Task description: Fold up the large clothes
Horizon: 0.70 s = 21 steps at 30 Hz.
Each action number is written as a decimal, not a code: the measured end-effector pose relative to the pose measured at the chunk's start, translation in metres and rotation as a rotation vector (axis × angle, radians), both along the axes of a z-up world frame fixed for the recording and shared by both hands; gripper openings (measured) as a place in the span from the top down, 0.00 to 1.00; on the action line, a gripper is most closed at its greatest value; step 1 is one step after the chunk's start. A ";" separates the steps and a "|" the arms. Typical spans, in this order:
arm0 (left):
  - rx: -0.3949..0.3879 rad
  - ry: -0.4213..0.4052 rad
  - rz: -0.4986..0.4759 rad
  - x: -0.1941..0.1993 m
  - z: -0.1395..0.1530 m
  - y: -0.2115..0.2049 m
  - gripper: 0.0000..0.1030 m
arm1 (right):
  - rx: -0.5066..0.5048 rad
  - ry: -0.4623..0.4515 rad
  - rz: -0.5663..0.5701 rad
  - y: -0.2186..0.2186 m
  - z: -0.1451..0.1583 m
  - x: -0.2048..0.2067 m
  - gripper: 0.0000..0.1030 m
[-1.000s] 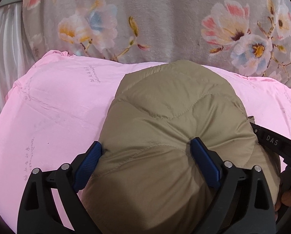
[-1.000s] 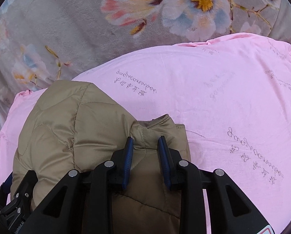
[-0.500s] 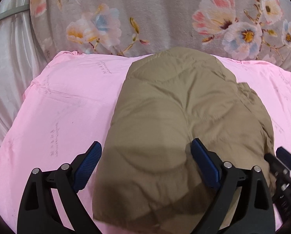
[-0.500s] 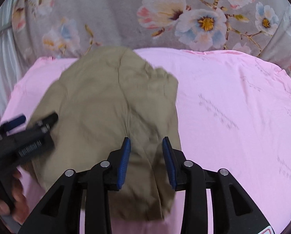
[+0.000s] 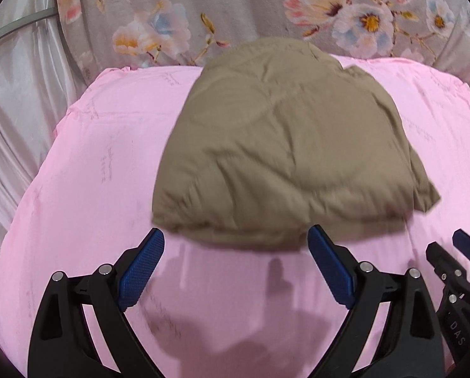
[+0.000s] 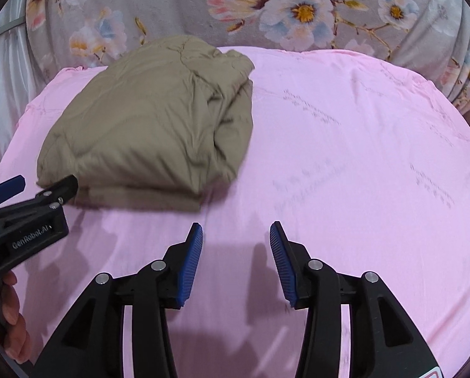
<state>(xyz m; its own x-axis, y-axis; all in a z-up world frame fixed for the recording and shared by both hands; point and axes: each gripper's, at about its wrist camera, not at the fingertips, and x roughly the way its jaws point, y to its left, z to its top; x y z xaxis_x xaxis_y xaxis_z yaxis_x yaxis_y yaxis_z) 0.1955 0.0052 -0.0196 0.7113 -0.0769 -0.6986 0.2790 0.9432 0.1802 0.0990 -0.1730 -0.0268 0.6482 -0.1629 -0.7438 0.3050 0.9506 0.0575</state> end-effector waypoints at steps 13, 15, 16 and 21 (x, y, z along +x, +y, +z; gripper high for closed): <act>0.001 0.026 0.034 -0.062 -0.023 0.014 0.13 | -0.002 0.011 -0.010 0.010 -0.008 -0.051 0.36; -0.010 0.026 0.047 -0.067 -0.023 0.018 0.13 | -0.009 0.004 -0.011 0.014 -0.007 -0.056 0.32; -0.014 0.026 0.053 -0.068 -0.023 0.020 0.13 | -0.012 -0.002 -0.009 0.016 -0.007 -0.060 0.30; -0.041 0.017 0.087 -0.075 -0.021 0.029 0.10 | -0.036 -0.028 -0.003 0.024 -0.004 -0.071 0.18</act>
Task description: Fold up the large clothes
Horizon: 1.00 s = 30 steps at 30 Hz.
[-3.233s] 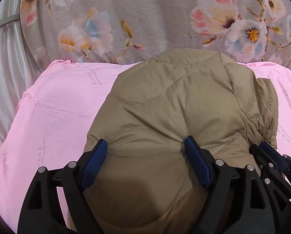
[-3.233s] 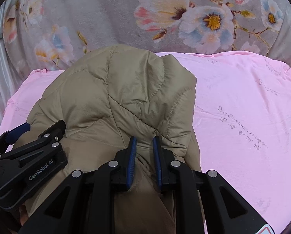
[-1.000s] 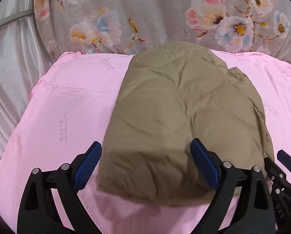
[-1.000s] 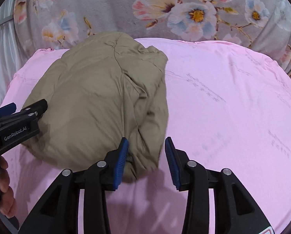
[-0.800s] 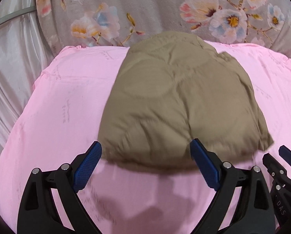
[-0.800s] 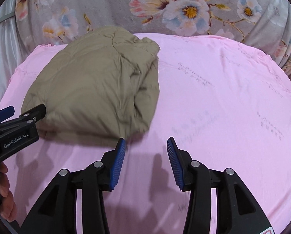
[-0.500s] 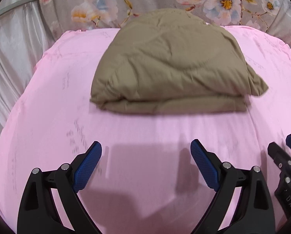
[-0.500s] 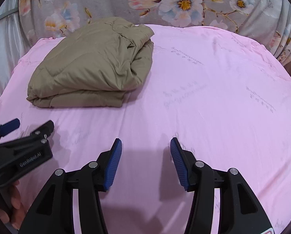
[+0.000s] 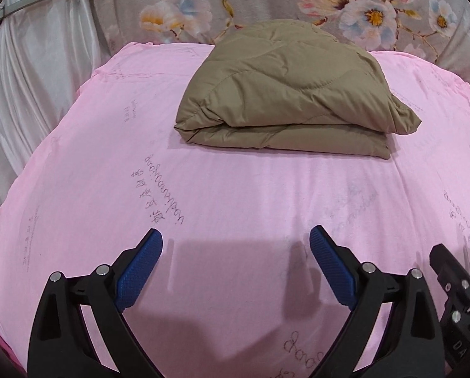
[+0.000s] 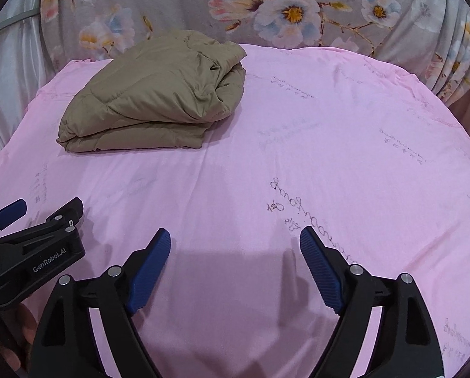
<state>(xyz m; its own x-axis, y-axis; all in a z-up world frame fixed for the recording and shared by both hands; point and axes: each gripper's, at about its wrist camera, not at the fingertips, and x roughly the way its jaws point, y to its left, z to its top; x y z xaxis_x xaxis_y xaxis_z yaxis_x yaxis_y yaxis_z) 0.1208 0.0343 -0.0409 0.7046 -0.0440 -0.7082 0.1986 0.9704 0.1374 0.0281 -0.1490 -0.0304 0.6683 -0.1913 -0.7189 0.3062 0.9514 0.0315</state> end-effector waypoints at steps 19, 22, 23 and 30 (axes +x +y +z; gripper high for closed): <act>0.013 -0.051 -0.026 -0.010 0.002 -0.006 0.08 | -0.046 0.017 -0.020 0.005 -0.001 -0.004 0.16; 0.015 -0.058 -0.030 -0.011 0.003 -0.006 0.08 | -0.044 0.011 -0.020 0.005 -0.001 -0.003 0.16; 0.015 -0.059 -0.030 -0.011 0.003 -0.007 0.08 | -0.043 0.010 -0.021 0.005 -0.001 -0.004 0.16; 0.006 -0.067 -0.027 -0.012 0.004 -0.005 0.08 | -0.040 0.002 -0.025 0.004 0.000 -0.004 0.16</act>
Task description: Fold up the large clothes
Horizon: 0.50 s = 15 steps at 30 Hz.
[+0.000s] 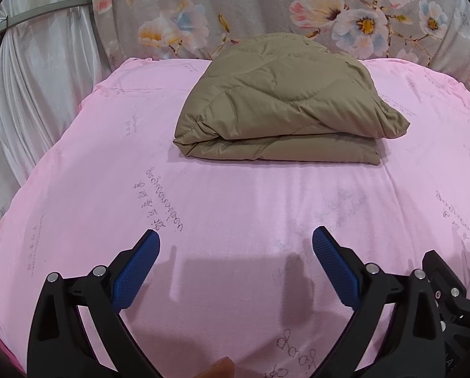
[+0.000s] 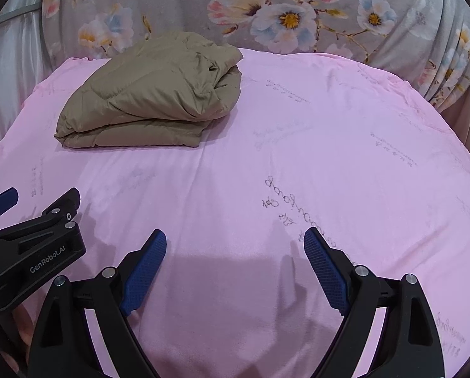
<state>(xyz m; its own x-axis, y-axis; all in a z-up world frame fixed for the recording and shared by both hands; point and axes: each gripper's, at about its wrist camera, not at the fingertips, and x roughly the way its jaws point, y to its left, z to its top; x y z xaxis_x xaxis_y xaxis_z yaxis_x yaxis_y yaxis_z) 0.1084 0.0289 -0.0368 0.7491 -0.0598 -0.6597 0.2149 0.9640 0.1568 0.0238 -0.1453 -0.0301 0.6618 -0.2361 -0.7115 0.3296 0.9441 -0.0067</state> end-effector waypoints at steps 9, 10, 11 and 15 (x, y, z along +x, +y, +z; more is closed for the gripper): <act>-0.005 -0.010 -0.004 -0.003 0.001 0.000 0.08 | 0.002 -0.003 -0.003 0.000 0.000 -0.001 0.16; -0.006 -0.011 -0.004 -0.003 0.001 0.000 0.08 | 0.002 -0.004 -0.003 0.000 0.000 -0.001 0.16; -0.006 -0.011 -0.003 -0.003 0.001 0.000 0.08 | 0.003 -0.004 -0.003 0.000 0.000 -0.001 0.16; -0.003 -0.016 -0.002 -0.003 0.002 0.000 0.08 | 0.003 -0.005 -0.003 0.000 0.000 -0.001 0.16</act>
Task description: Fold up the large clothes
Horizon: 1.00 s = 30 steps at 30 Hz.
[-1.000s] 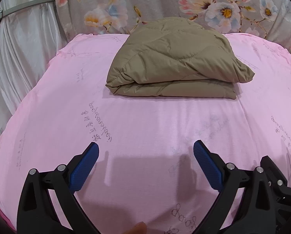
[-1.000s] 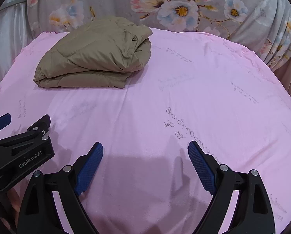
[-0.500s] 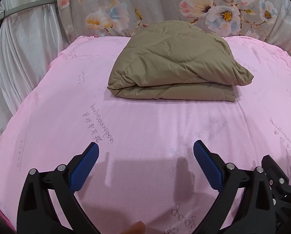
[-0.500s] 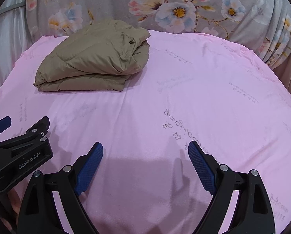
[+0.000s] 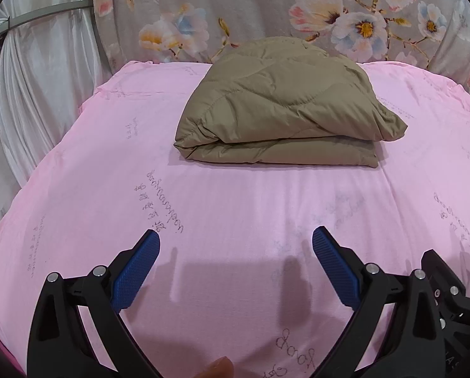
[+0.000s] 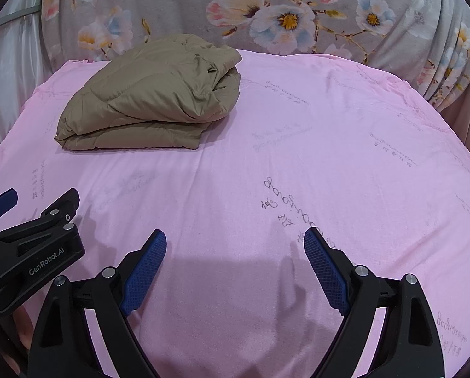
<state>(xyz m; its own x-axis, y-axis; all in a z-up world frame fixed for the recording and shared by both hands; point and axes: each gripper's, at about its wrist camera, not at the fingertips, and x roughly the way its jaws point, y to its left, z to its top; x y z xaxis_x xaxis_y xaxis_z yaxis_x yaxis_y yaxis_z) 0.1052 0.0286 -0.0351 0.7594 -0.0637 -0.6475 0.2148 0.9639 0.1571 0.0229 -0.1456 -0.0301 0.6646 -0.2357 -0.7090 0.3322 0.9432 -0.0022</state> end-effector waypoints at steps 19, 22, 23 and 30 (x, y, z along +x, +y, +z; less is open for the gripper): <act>0.004 -0.016 0.006 -0.003 0.005 0.000 0.08 | -0.001 0.000 0.000 0.000 0.000 0.000 0.16; 0.011 -0.018 0.008 -0.004 0.005 -0.001 0.08 | -0.001 0.000 -0.001 0.001 0.000 0.000 0.16; 0.012 -0.020 0.008 -0.005 0.005 -0.002 0.08 | -0.001 -0.001 -0.001 0.001 0.000 0.000 0.16; 0.014 -0.021 0.011 -0.005 0.005 -0.002 0.08 | -0.001 -0.001 -0.002 0.001 0.000 0.000 0.16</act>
<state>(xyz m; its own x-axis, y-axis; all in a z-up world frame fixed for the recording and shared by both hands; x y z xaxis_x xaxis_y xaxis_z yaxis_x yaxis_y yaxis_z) 0.0998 0.0265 -0.0302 0.7733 -0.0463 -0.6324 0.2011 0.9637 0.1754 0.0227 -0.1441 -0.0303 0.6649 -0.2377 -0.7081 0.3337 0.9427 -0.0031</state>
